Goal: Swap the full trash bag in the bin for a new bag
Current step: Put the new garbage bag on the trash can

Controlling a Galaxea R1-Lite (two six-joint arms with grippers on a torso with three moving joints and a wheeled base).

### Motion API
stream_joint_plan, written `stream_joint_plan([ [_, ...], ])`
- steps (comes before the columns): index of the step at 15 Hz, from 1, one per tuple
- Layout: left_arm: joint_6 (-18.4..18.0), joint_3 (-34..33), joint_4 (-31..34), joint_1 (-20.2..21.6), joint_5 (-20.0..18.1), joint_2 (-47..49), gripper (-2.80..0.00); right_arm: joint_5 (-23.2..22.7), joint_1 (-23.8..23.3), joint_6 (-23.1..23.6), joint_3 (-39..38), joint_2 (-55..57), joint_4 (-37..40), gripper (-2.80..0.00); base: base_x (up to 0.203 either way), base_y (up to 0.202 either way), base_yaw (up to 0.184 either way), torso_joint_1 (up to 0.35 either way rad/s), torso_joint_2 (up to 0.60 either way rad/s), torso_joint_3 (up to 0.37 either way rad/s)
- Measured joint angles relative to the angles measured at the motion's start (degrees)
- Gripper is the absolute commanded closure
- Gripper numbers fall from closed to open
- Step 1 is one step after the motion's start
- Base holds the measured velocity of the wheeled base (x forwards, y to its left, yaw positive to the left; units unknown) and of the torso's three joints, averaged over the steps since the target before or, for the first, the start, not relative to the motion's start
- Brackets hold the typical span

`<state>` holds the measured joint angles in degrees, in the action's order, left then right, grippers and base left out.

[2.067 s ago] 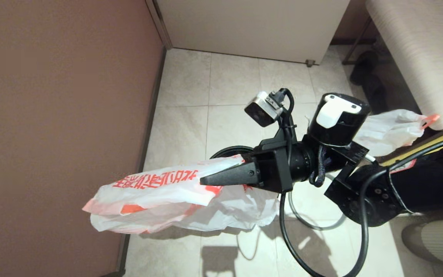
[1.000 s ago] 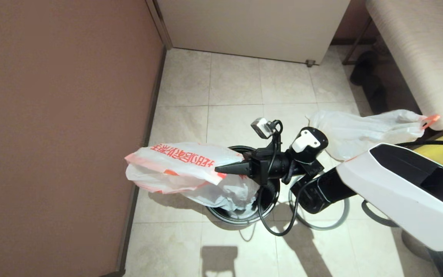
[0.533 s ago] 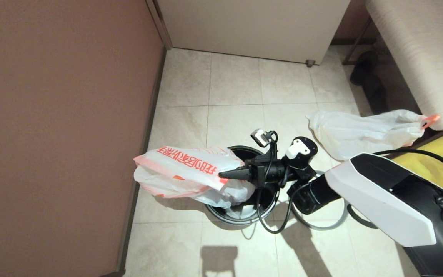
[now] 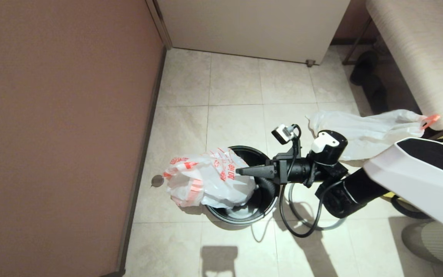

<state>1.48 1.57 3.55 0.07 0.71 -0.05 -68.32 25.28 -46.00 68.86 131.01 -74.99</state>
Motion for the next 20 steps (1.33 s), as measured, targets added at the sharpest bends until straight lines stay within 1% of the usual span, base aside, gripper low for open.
stream_joint_plan([
  [2,-0.02,0.00,-0.03,0.00,0.00,0.00,0.00,4.88,-0.86,0.21,-4.85,-6.93,6.27,-2.80,0.000,0.000,0.000,0.000,0.00,0.000],
  [3,-0.01,0.00,0.00,0.00,0.02,0.00,0.00,8.54,-0.84,1.08,-6.02,-9.68,11.83,-2.80,0.000,0.000,0.000,0.000,0.00,0.000],
  [4,-0.02,0.00,0.03,0.00,0.03,0.00,0.00,13.50,-0.40,3.24,-6.71,-11.88,18.43,-2.80,0.000,0.000,0.000,0.000,0.00,0.000],
  [5,-0.01,0.00,0.01,0.00,-0.02,0.00,0.00,19.44,0.58,6.03,-7.04,-13.78,25.13,-2.80,0.000,0.000,0.000,0.000,0.00,0.000],
  [7,-0.02,0.00,-0.02,0.00,-0.02,0.00,0.00,32.16,4.35,12.85,-7.12,-15.73,36.54,-2.80,0.000,0.000,0.000,0.000,0.00,0.000],
  [8,-0.01,0.00,-0.02,0.00,-0.01,0.00,0.00,37.91,6.29,16.83,-6.86,-15.58,40.56,0.00,0.000,0.000,0.000,0.000,0.00,0.000],
  [9,-0.02,0.00,-0.02,0.00,0.00,0.00,0.00,43.21,7.62,19.82,-6.02,-14.81,42.96,0.00,0.000,0.000,0.000,0.000,0.00,0.000],
  [10,0.00,0.00,-0.02,0.00,0.02,0.00,0.00,47.72,8.58,21.35,-5.00,-13.77,43.79,0.00,0.000,0.000,0.000,0.000,0.00,0.000],
  [11,0.00,0.00,-0.02,0.00,0.02,0.00,0.00,51.12,9.32,22.99,-4.39,-12.77,43.97,0.00,0.000,0.000,0.000,0.000,0.00,0.000],
  [14,-0.01,0.00,-0.02,0.00,0.01,0.00,0.00,55.24,9.28,31.36,-3.67,-9.16,43.88,0.00,0.000,0.000,0.000,0.000,0.00,0.000],
  [17,0.00,0.00,-0.03,0.00,0.04,0.00,0.00,61.46,8.52,36.58,-0.91,-5.65,43.75,0.00,0.000,0.000,0.000,0.000,0.00,0.000],
  [18,-0.02,0.00,-0.05,0.00,0.03,0.00,0.00,63.20,8.34,37.74,-0.30,-4.88,43.75,0.00,0.000,0.000,0.000,0.000,0.00,0.000],
  [20,0.00,0.00,-0.05,0.00,0.06,0.00,0.00,64.09,8.43,38.12,2.20,-3.37,43.73,0.00,0.000,0.000,0.000,0.000,0.00,0.000],
])
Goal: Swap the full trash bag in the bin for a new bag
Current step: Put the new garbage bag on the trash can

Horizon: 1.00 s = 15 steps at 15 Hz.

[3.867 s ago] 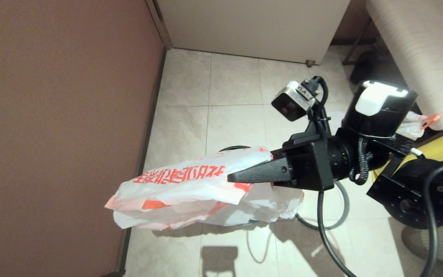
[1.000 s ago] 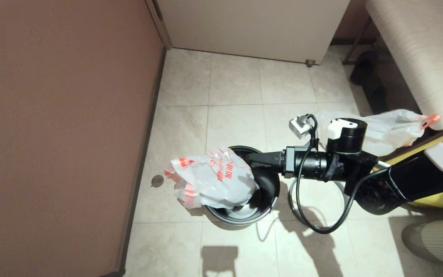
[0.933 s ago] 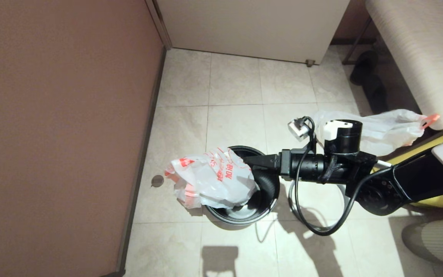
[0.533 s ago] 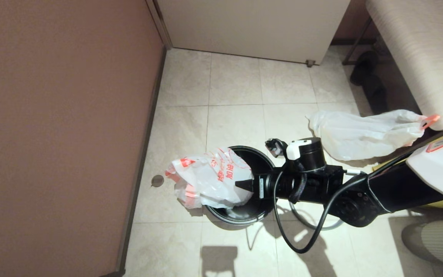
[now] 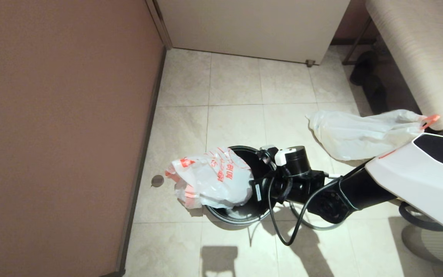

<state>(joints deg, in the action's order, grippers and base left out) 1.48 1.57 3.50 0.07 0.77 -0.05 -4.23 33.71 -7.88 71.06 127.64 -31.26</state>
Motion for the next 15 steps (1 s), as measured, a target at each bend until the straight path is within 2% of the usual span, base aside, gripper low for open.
stream_joint_plan([
  [3,-0.01,0.00,-0.01,0.00,0.00,0.00,0.00,0.81,0.56,0.02,7.73,3.78,0.79,0.00,0.000,0.000,0.000,0.000,0.00,0.000],
  [7,-0.02,0.00,0.00,0.00,-0.01,0.00,0.00,3.71,1.97,1.91,20.26,13.38,6.95,0.00,0.000,0.000,0.000,0.000,0.00,0.000],
  [12,-0.02,0.00,0.00,0.00,-0.02,0.00,0.00,9.75,2.07,6.94,39.67,29.30,16.09,0.00,0.000,0.000,0.000,0.000,0.00,0.000],
  [14,-0.02,0.00,0.01,0.00,-0.02,0.00,0.00,12.28,1.39,11.74,42.29,33.70,16.44,0.00,0.000,0.000,0.000,0.000,0.00,0.000],
  [15,-0.02,0.00,0.00,0.00,-0.03,0.00,0.00,12.83,1.02,12.43,42.64,34.78,15.69,0.00,0.000,0.000,0.000,0.000,0.00,0.000],
])
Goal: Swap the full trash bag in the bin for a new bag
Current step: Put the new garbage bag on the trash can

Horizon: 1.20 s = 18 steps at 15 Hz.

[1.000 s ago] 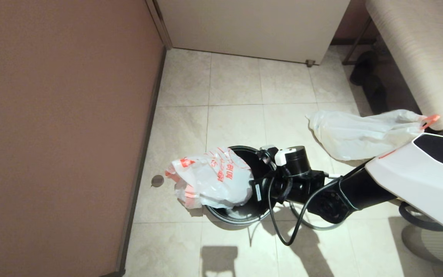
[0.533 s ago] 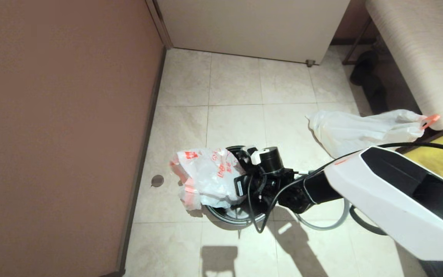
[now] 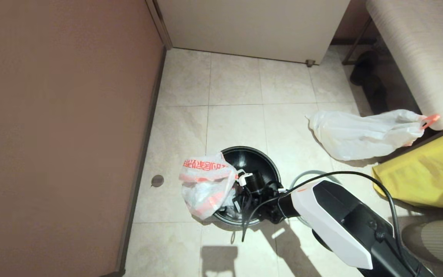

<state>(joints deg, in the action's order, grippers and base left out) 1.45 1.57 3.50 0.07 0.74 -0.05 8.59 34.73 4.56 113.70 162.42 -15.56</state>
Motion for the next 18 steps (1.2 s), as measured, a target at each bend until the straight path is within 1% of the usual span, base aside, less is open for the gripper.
stream_joint_plan([
  [2,0.02,0.00,0.00,0.00,0.02,0.00,0.00,0.69,-0.53,-0.26,-0.92,-0.11,-0.14,0.00,0.000,0.000,0.000,0.000,0.00,0.000],
  [3,0.00,0.00,-0.02,0.00,0.03,0.00,0.00,1.00,-0.72,-1.14,-2.20,-1.46,0.03,0.00,0.000,0.000,0.000,0.000,0.00,0.000],
  [5,0.02,0.00,0.00,0.00,0.01,0.00,0.00,1.33,-0.33,-4.63,-6.60,-7.04,0.17,0.00,0.000,0.000,0.000,0.000,0.00,0.000],
  [7,0.02,0.00,0.00,0.00,0.03,0.00,0.00,1.85,0.42,-7.73,-12.59,-14.16,1.30,0.00,0.000,0.000,0.000,0.000,0.00,0.000],
  [9,0.02,0.00,0.00,0.00,0.00,0.00,0.00,4.80,1.50,-8.99,-19.50,-20.93,4.49,0.00,0.000,0.000,0.000,0.000,0.00,0.000],
  [11,0.02,0.00,0.00,-0.02,0.03,0.00,0.00,10.70,2.60,-9.50,-26.46,-25.77,7.29,0.00,0.000,0.000,0.000,0.000,0.00,0.000],
  [12,0.00,0.00,0.00,0.00,0.00,0.00,0.00,13.62,2.83,-9.71,-29.40,-27.69,7.44,0.00,0.000,0.000,0.000,0.000,0.00,0.000],
  [13,0.02,0.00,0.00,0.00,0.03,0.00,0.00,15.36,3.27,-9.93,-32.07,-30.10,7.27,0.00,0.000,0.000,0.000,0.000,0.00,0.000],
  [15,0.02,0.00,0.00,0.00,0.01,0.00,0.00,15.82,5.18,-11.15,-36.68,-35.70,7.14,0.00,0.000,0.000,0.000,0.000,0.00,0.000],
  [17,0.02,0.00,-0.02,0.00,0.02,0.00,0.00,15.72,8.43,-13.92,-39.80,-40.79,7.43,0.00,0.000,0.000,0.000,0.000,0.00,0.000],
  [18,0.02,0.00,0.00,0.00,0.01,0.00,0.00,15.23,10.21,-15.68,-40.45,-42.92,8.01,-2.80,0.000,0.000,0.000,0.000,0.00,0.000],
])
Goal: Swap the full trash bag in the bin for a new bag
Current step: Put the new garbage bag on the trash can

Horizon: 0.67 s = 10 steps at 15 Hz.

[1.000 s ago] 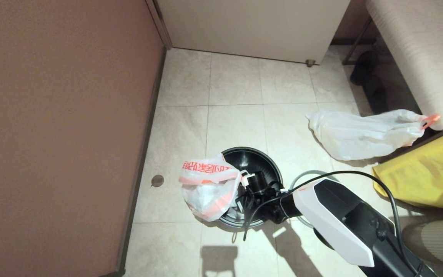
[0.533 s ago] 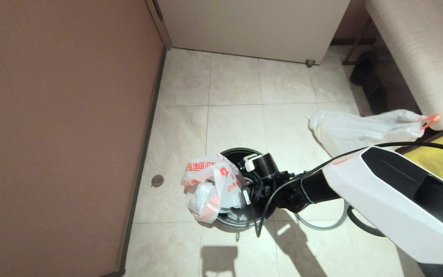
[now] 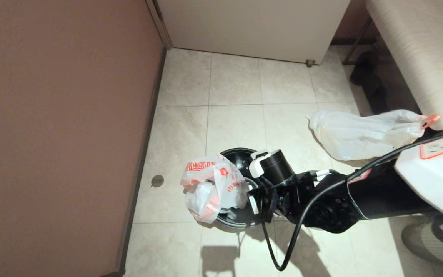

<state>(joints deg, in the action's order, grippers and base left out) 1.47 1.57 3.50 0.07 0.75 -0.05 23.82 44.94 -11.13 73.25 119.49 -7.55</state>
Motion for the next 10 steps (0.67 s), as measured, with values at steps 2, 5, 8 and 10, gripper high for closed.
stream_joint_plan([
  [2,0.00,0.00,0.00,0.00,0.00,0.00,0.00,-0.73,2.68,-3.10,-0.02,-2.69,1.95,-2.80,0.000,0.000,0.000,0.000,0.00,0.000],
  [5,-0.02,0.00,-0.02,0.00,0.02,0.00,0.00,-0.54,6.01,-4.09,1.28,-4.93,2.38,-2.80,0.000,0.000,0.000,0.000,0.00,0.000],
  [8,0.00,0.00,0.02,0.00,0.00,0.00,0.00,-0.50,8.59,-4.16,1.70,-5.90,2.63,-2.80,0.000,0.000,0.000,0.000,0.00,0.000],
  [10,0.00,0.00,0.00,0.00,0.02,0.00,0.00,-0.39,9.36,-4.11,2.77,-4.37,2.65,-2.80,0.000,0.000,0.000,0.000,0.00,0.000],
])
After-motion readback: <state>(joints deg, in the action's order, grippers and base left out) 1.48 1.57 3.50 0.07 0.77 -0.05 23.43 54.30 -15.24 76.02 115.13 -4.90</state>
